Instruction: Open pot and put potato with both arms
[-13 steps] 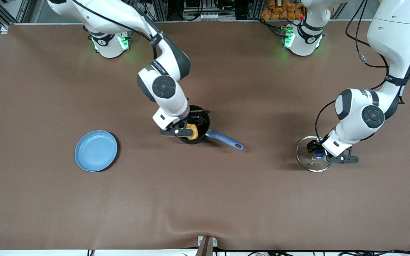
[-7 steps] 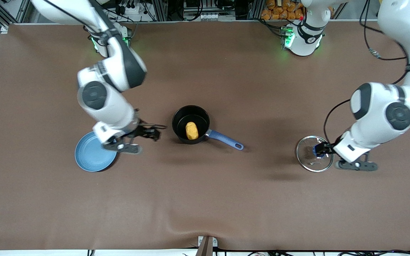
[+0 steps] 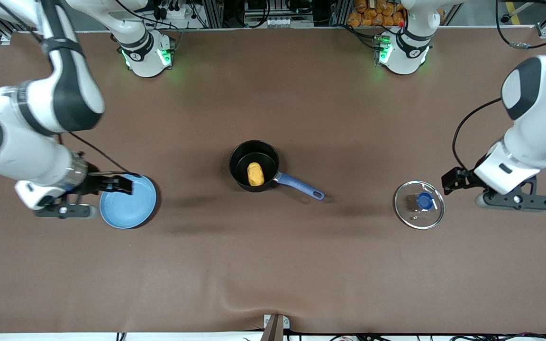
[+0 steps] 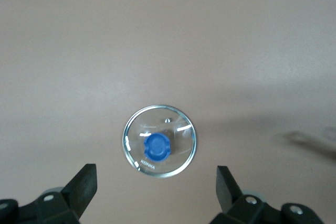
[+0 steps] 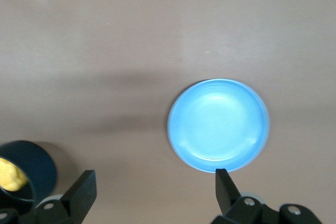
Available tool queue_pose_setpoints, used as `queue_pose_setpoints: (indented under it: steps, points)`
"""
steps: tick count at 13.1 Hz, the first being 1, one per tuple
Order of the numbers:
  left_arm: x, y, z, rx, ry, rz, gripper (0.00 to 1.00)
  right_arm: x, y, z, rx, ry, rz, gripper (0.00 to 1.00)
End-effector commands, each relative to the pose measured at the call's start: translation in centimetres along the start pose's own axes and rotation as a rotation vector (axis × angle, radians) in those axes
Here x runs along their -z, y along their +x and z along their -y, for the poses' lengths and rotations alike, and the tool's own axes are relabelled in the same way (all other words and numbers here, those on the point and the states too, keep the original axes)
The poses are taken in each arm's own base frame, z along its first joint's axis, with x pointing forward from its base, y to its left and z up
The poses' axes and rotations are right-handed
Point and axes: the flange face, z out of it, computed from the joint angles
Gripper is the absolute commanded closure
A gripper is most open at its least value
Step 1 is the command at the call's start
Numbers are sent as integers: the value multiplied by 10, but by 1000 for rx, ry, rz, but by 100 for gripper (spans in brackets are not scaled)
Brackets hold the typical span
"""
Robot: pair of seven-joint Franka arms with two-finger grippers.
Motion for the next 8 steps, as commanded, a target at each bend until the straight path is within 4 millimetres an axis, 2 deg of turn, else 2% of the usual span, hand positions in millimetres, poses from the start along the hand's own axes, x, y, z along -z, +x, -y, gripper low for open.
queue_pose_setpoints:
  steps: [1, 4, 5, 8]
  points:
    - [52, -17, 1, 10, 15, -4, 0, 34, -15, -33, 72, -24, -9, 0]
    - [99, -23, 2, 18, 23, 36, 0, 68, -31, -75, 107, -52, -21, 0]
    - [102, -26, 5, 19, 24, 59, 0, 81, -38, -82, 125, -59, -28, 0]
    - [131, -42, 3, 43, -28, 64, 0, 118, -63, -90, 125, -64, -23, 0]
